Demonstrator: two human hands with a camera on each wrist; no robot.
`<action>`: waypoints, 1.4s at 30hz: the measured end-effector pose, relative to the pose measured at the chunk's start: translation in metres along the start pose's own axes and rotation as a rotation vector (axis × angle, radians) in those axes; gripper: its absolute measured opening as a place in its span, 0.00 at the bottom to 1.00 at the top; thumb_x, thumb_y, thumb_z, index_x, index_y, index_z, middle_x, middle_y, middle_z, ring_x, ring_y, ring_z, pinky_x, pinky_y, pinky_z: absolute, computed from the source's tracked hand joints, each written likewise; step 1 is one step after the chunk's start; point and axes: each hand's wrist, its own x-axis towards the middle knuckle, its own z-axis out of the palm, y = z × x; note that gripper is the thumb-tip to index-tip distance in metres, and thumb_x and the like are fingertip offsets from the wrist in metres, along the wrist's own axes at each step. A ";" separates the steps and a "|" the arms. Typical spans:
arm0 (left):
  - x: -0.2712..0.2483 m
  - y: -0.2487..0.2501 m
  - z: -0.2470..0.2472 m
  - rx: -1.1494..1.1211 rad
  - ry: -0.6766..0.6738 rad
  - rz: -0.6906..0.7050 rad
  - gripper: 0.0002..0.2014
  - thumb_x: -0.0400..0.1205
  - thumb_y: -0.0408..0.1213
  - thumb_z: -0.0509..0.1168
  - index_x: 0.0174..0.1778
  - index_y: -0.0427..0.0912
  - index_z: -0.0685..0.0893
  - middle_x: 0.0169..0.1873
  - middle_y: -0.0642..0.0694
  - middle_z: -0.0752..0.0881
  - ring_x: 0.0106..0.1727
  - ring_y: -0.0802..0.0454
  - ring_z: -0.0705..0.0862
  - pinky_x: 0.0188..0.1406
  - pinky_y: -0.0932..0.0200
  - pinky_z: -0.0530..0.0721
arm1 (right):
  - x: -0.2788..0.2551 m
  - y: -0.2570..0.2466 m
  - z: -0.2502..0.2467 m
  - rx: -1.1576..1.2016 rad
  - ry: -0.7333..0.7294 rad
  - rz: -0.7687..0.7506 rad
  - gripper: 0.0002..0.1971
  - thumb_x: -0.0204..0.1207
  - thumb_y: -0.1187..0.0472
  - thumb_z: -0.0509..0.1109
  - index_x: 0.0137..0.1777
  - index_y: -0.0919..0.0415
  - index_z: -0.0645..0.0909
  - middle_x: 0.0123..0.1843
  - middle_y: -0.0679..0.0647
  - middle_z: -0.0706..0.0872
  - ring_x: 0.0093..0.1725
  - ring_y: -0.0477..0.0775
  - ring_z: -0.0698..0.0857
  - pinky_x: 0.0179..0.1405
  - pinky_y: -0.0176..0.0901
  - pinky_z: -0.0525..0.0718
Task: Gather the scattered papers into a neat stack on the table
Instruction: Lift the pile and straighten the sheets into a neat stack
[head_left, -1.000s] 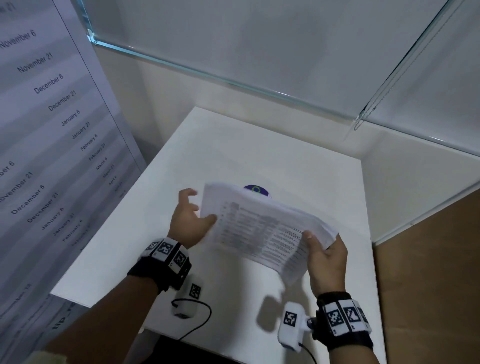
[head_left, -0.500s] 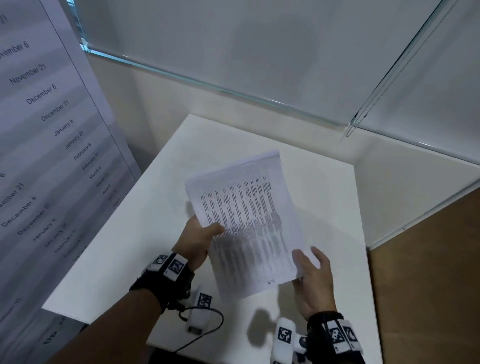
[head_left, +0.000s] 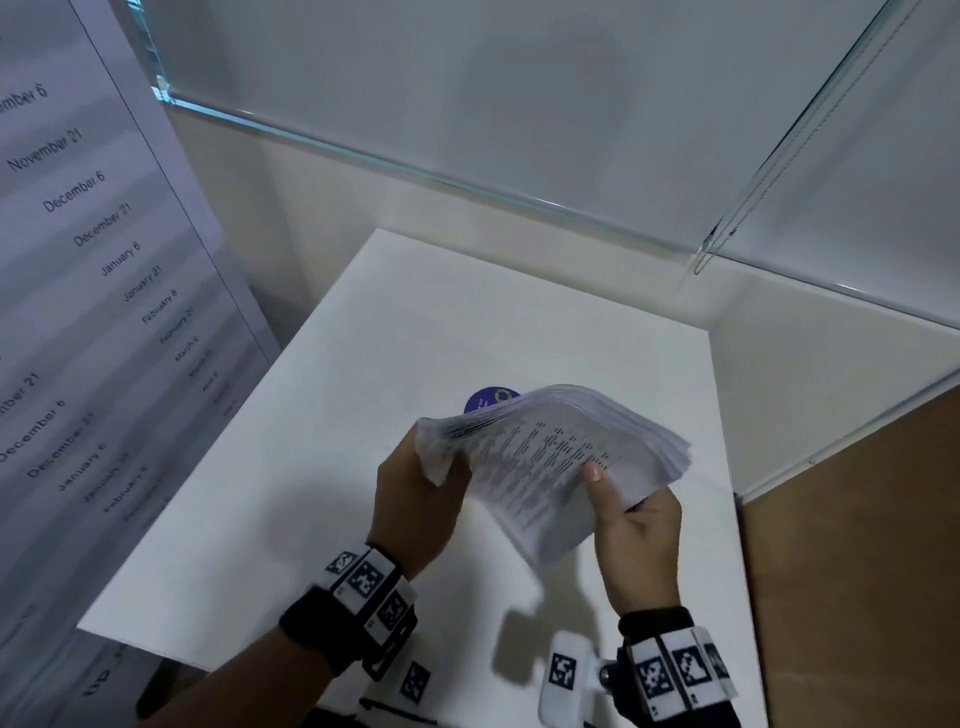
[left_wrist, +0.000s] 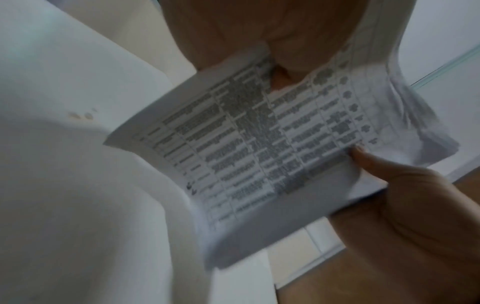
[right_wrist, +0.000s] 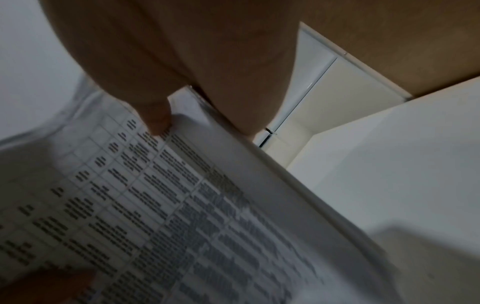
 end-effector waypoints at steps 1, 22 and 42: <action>-0.003 0.005 0.002 -0.044 0.034 0.020 0.08 0.76 0.37 0.66 0.49 0.44 0.83 0.42 0.64 0.86 0.46 0.60 0.86 0.46 0.57 0.85 | -0.003 0.003 0.002 -0.029 0.024 -0.022 0.16 0.79 0.56 0.74 0.39 0.71 0.86 0.30 0.53 0.89 0.34 0.46 0.85 0.36 0.38 0.83; -0.001 0.013 0.000 -0.132 0.119 -0.025 0.11 0.74 0.36 0.63 0.51 0.43 0.74 0.36 0.67 0.82 0.33 0.60 0.80 0.31 0.62 0.78 | -0.009 0.016 0.018 -0.004 0.001 -0.091 0.09 0.82 0.70 0.70 0.51 0.54 0.83 0.44 0.43 0.91 0.46 0.43 0.88 0.51 0.38 0.84; 0.020 0.010 -0.007 -0.004 -0.100 -0.344 0.12 0.78 0.36 0.63 0.57 0.48 0.74 0.46 0.46 0.87 0.48 0.45 0.87 0.40 0.49 0.86 | -0.007 0.033 0.014 -0.137 -0.001 0.069 0.08 0.82 0.67 0.70 0.57 0.55 0.82 0.34 0.34 0.88 0.32 0.32 0.86 0.38 0.27 0.82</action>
